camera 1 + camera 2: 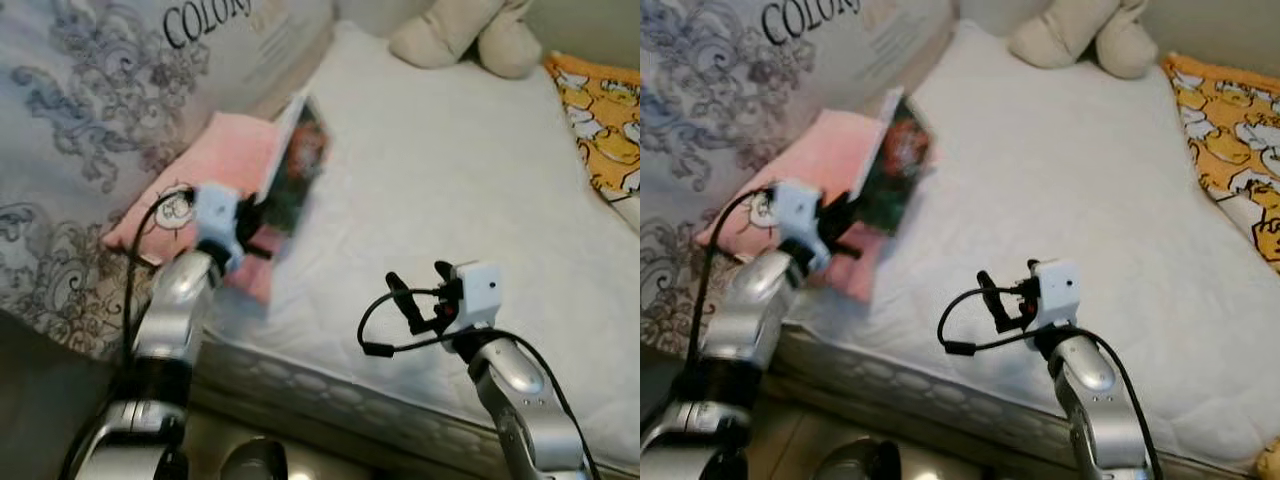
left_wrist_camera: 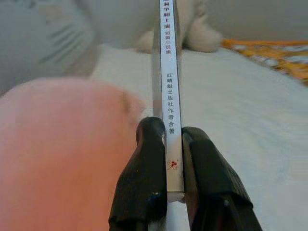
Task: Clean up the room
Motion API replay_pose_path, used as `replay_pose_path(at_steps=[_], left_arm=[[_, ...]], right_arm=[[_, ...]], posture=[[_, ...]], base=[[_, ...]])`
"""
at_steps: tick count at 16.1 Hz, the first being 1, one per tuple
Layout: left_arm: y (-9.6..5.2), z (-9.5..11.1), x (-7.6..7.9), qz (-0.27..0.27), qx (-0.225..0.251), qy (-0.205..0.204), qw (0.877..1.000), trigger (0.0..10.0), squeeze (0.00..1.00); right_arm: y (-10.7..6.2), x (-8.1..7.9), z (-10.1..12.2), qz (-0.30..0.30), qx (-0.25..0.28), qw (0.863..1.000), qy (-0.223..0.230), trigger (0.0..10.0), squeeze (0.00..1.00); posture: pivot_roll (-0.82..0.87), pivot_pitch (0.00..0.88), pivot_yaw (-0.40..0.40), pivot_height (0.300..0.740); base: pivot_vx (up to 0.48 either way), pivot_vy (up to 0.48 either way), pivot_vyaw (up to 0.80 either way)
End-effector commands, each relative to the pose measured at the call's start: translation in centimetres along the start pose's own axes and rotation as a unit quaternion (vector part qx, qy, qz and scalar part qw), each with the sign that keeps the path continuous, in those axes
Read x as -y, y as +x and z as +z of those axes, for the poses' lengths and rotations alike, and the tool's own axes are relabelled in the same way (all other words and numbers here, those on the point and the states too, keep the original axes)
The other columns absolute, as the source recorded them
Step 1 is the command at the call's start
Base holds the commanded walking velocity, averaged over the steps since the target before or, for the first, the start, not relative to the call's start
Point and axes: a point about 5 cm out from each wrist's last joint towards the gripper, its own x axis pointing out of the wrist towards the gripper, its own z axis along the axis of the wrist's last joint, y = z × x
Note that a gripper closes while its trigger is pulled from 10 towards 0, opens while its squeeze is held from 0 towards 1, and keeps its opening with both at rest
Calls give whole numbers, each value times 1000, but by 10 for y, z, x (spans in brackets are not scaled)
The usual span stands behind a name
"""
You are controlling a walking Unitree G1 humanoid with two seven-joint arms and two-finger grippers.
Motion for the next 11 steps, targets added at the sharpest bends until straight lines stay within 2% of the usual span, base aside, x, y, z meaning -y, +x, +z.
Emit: replay_pose_path(at_steps=[1,3,7,11], left_arm=[[10,16,3,-36,22,16,999,0,0],[13,18,4,-57,17,15,998,0,0],[17,0,-3,-50,-15,-45,998,0,0],[31,-2,10,-77,-29,-96,992,0,0]], right_arm=[[-5,5,-2,-18,4,1000,-4,10000,0],[-8,6,-2,-37,11,999,-17,10000,0],[-15,2,-7,-44,9,999,-13,10000,0],[-25,1,-8,-40,0,999,-21,10000,0]], posture=[[-72,0,8,740],[-89,5,29,740],[-108,31,32,740],[-133,76,21,740]], base=[[465,0,0],[465,0,0],[462,0,0],[0,0,0]])
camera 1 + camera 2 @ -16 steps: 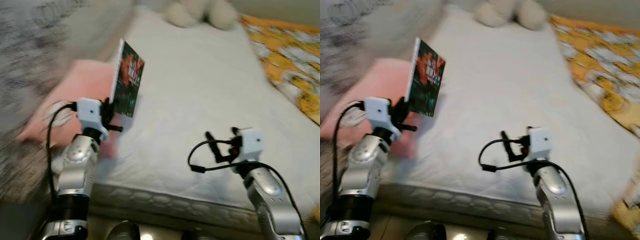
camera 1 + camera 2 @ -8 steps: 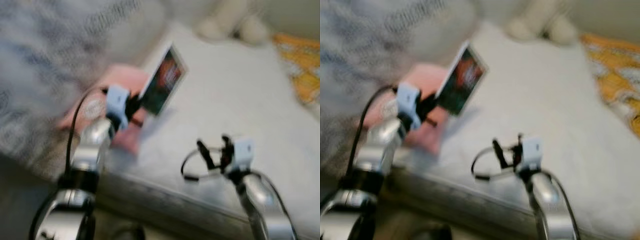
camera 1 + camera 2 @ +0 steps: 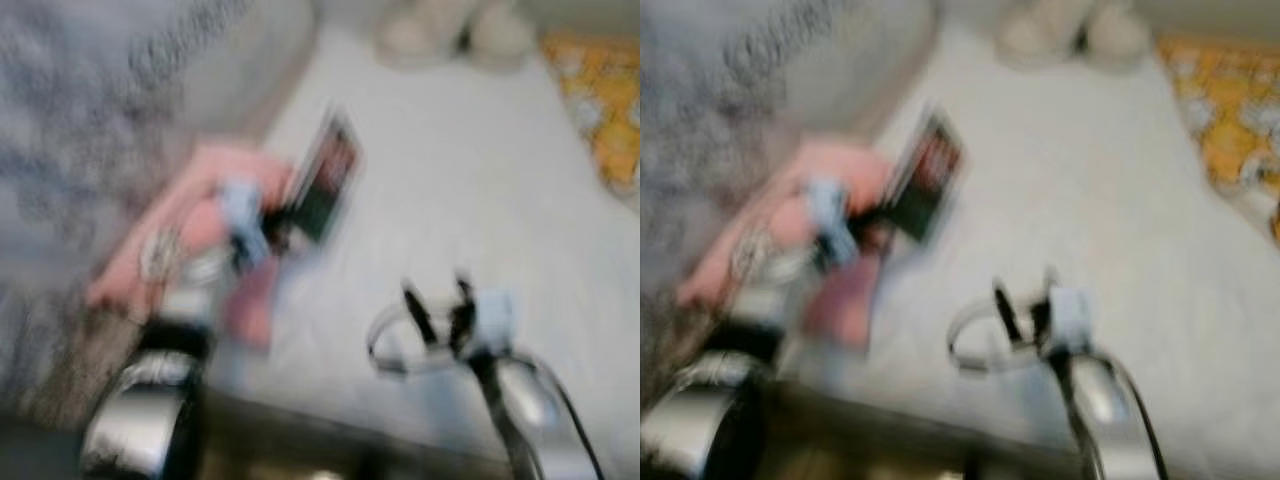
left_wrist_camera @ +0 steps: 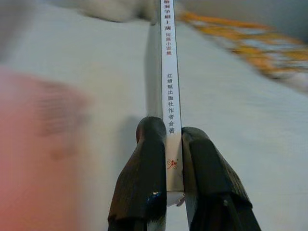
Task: Clean up the room
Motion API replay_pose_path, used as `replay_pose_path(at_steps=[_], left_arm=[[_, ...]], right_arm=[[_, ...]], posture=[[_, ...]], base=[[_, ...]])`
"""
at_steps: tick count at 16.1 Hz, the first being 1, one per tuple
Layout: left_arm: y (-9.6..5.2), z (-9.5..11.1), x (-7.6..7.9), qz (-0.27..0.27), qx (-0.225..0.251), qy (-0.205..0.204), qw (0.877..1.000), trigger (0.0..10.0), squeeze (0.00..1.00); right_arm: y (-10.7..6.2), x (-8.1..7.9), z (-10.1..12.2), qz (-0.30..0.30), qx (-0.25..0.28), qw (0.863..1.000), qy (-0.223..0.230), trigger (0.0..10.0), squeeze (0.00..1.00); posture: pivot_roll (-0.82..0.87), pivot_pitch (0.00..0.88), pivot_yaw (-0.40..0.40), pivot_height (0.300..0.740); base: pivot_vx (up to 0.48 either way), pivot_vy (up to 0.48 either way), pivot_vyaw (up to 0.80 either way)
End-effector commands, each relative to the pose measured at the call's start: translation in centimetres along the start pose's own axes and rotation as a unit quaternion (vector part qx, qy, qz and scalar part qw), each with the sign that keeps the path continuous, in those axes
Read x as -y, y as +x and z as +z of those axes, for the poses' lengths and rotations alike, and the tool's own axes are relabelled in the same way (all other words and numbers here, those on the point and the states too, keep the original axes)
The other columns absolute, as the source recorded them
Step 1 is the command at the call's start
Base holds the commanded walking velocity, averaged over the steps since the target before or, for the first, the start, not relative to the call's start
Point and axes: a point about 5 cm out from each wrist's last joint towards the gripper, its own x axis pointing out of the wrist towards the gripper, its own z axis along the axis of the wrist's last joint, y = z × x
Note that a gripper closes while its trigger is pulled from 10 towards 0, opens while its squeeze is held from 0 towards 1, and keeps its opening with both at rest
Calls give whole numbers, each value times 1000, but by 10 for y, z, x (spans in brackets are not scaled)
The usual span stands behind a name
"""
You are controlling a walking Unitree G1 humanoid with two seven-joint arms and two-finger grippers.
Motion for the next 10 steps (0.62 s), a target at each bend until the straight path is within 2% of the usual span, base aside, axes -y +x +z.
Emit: replay_pose_path(at_steps=[1,4,6,8,10], left_arm=[[-2,11,-7,-2,21,-8,1000,0,0],[4,5,2,-33,14,-79,996,0,0],[8,-12,7,-39,-16,-164,986,0,0],[10,-25,10,-15,-35,-204,978,0,0],[8,-35,5,34,-46,-222,973,0,0]], right_arm=[[-4,-4,4,5,4,1000,-3,10000,0],[-16,-3,3,0,-6,1000,-4,10000,0],[-23,-3,3,-1,-13,1000,-5,10000,0],[-29,-3,5,-2,-17,1000,-7,10000,0],[-38,-2,7,-3,-23,1000,-11,10000,0]], posture=[[-145,91,22,740],[-168,126,25,740],[-191,152,23,740],[-207,177,17,740],[-226,198,10,740]], base=[[0,0,0],[0,0,0],[0,0,0],[0,0,0],[0,0,0]])
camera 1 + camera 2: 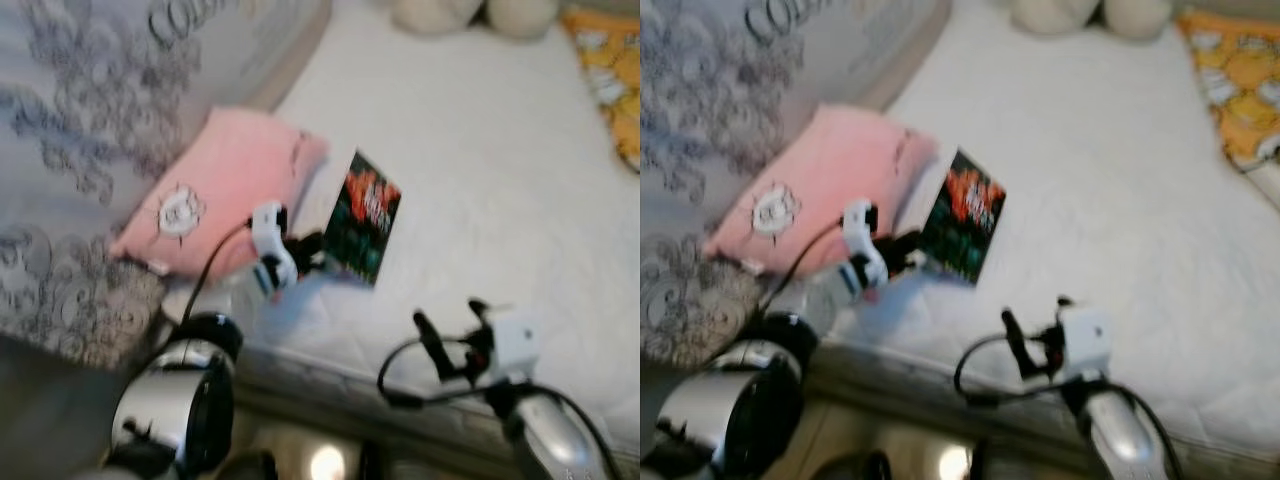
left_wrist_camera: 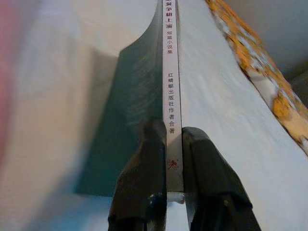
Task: Clean up the room
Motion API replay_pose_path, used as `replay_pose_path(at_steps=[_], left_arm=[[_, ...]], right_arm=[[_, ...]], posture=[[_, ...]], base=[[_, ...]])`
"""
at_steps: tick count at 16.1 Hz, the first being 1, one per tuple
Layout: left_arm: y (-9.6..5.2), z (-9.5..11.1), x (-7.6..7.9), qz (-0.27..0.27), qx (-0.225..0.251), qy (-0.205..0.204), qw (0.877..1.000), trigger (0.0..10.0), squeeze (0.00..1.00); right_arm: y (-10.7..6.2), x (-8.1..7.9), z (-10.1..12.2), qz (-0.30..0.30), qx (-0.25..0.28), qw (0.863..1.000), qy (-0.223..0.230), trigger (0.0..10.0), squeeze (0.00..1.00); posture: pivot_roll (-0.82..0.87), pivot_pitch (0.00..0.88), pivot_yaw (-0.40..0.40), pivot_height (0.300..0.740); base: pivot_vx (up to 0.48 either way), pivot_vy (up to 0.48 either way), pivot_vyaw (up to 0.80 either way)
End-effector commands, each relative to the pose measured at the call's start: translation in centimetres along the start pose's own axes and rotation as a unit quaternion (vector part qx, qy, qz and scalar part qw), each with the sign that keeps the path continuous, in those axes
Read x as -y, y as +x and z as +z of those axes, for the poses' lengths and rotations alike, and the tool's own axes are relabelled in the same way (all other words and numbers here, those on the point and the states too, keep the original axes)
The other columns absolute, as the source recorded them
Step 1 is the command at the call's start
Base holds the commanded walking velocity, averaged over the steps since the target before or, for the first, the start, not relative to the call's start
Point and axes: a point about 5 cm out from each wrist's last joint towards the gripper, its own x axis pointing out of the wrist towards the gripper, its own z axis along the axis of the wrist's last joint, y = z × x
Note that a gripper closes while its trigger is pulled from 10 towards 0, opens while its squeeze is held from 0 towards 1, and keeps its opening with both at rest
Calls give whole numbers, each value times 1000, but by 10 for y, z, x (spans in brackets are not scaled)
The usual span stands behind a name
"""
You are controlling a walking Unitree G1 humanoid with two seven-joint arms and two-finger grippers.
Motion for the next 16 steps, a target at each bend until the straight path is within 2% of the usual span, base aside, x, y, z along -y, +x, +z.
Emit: replay_pose_path(at_steps=[1,3,7,9,10,11,13,15,16], left_arm=[[-4,2,-11,41,10,-9,999,0,0],[-9,1,-20,70,7,-11,997,0,0],[-17,-1,-31,86,-11,-9,996,0,0],[-24,-10,-39,98,-44,32,994,0,0],[-30,-15,-45,103,-70,84,989,0,0],[-32,-16,-47,104,-77,100,987,0,0],[-36,-22,-51,103,-110,168,974,0,0],[-40,-26,-55,116,-123,189,967,0,0],[-41,-24,-58,135,-113,173,969,0,0]], right_arm=[[-5,1,1,-1,-4,1000,3,10000,0],[-9,1,1,-2,-10,1000,2,10000,0],[-7,0,2,1,-15,1000,3,10000,0],[-6,-2,2,4,-16,1000,3,10000,0],[-6,-2,2,6,-17,1000,3,10000,0],[-6,-2,2,6,-17,1000,3,10000,0],[-6,-2,1,6,-20,1000,3,10000,0],[-6,-4,1,7,-21,1000,5,10000,0],[-6,-4,1,6,-22,1000,5,10000,0]], posture=[[-232,200,9,740],[-238,197,10,740],[-230,186,8,740],[-226,187,6,740],[-227,187,7,740],[-227,188,7,740],[-226,190,7,740],[-228,194,8,740],[-231,198,11,740]], base=[[0,0,0],[0,0,0],[0,0,0],[0,0,0],[0,0,0],[0,0,0],[0,0,0],[0,0,0],[0,0,0]])
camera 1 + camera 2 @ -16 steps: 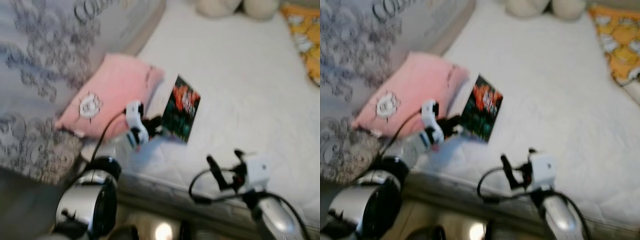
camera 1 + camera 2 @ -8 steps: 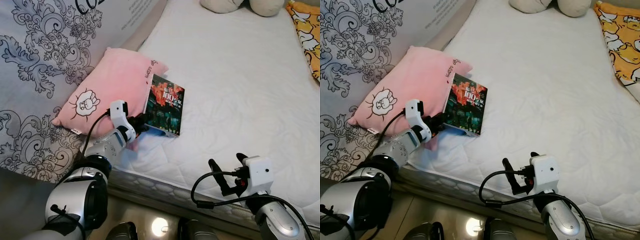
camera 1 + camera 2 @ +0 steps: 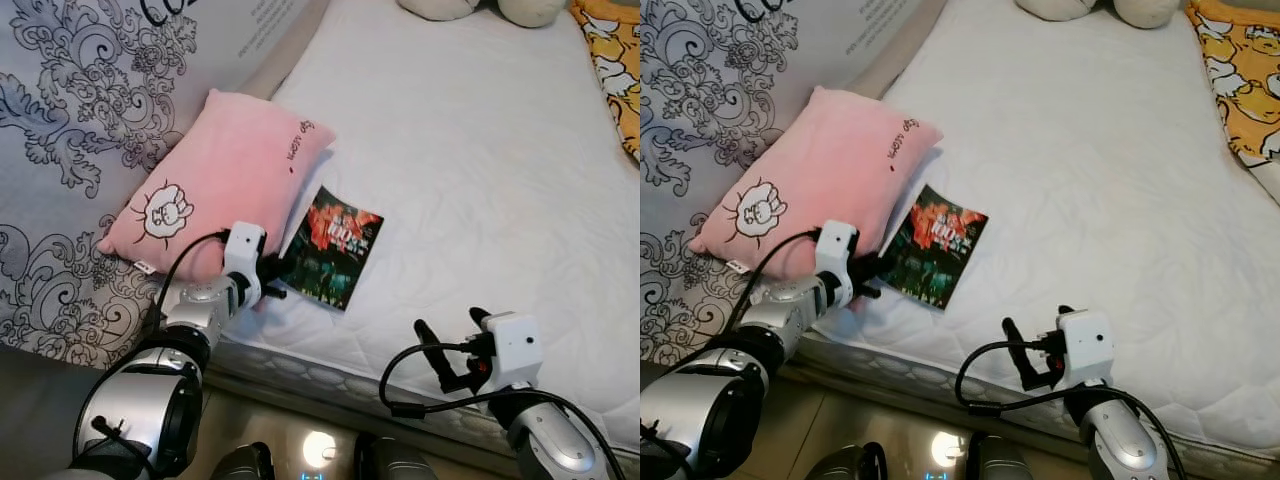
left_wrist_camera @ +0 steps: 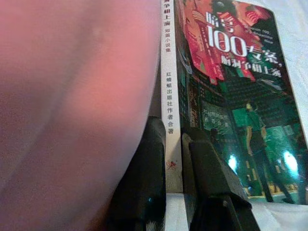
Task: Clean up the room
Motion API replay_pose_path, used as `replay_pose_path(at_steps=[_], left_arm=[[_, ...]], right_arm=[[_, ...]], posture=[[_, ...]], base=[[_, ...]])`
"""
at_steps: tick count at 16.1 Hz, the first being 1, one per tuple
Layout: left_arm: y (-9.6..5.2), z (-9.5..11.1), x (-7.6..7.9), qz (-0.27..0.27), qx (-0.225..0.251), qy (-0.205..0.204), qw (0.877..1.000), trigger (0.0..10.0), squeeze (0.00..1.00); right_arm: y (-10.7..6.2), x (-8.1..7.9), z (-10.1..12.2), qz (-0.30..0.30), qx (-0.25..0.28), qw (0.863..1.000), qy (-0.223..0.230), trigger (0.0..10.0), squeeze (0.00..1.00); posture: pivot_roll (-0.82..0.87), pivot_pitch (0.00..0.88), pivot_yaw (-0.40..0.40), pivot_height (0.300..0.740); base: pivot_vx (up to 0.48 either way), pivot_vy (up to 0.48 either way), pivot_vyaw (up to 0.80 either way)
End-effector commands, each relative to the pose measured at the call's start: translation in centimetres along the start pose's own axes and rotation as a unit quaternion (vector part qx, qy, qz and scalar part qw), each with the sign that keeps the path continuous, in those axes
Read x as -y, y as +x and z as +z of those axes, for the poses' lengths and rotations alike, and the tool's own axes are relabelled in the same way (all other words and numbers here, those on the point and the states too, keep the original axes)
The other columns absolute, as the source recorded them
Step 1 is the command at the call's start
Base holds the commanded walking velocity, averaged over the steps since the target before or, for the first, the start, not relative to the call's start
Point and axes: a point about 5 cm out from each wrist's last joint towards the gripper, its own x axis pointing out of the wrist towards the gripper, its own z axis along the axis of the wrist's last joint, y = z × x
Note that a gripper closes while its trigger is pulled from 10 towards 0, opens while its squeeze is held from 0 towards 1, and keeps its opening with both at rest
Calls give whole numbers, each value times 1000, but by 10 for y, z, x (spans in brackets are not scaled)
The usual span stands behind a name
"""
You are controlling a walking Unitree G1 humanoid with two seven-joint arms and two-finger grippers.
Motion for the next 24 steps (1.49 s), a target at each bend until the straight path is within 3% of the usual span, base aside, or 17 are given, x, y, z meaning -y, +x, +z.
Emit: replay_pose_path(at_steps=[1,2,4,5,9,10,11,19,20,22,23,24], left_arm=[[-4,-12,-6,22,-22,-29,999,0,0],[-3,-11,-6,23,-19,-35,999,0,0],[-3,-6,-9,49,-4,-98,994,0,0],[-3,-6,-10,59,-4,-103,993,0,0],[-3,-13,-9,76,-29,-67,994,118,0],[-3,-13,-12,93,-35,-50,994,10000,318],[-4,-13,-13,101,-37,-42,993,10000,1000],[-9,7,-26,90,-14,21,996,10000,1000],[-15,14,-34,90,0,56,994,10000,1000],[-21,21,-38,71,23,84,994,10000,1000],[-26,24,-36,51,46,100,993,10000,1000],[-41,25,-19,14,78,104,991,10000,1000]], right_arm=[[-3,-1,4,0,6,1000,0,10000,0],[-3,0,4,0,6,1000,0,10000,0],[-4,1,3,-3,4,1000,0,10000,0],[-4,0,3,-3,3,1000,0,10000,0],[-5,1,4,-4,3,1000,-1,10000,0],[-6,1,4,-4,2,1000,-2,10000,0],[-6,1,4,-4,2,1000,-2,10000,0],[11,3,7,-6,18,1000,-1,10000,0],[18,1,11,1,25,1000,0,10000,0],[24,2,11,6,27,1000,2,10000,0],[27,4,10,5,24,1000,10,10000,0],[30,7,9,2,24,1000,13,10000,0]], posture=[[-232,200,12,740],[-232,200,12,740],[-234,202,14,740],[-235,202,15,740],[-239,205,14,740],[-240,205,12,740],[-241,203,13,740],[-195,142,32,740],[-175,130,30,740],[-139,108,28,740],[-120,94,26,740],[-84,57,18,740]], base=[[0,0,0],[0,0,0],[0,0,0],[0,0,0],[0,0,0],[0,0,0],[0,0,0],[0,0,0],[0,0,0],[0,0,0],[0,0,0],[0,0,0]])
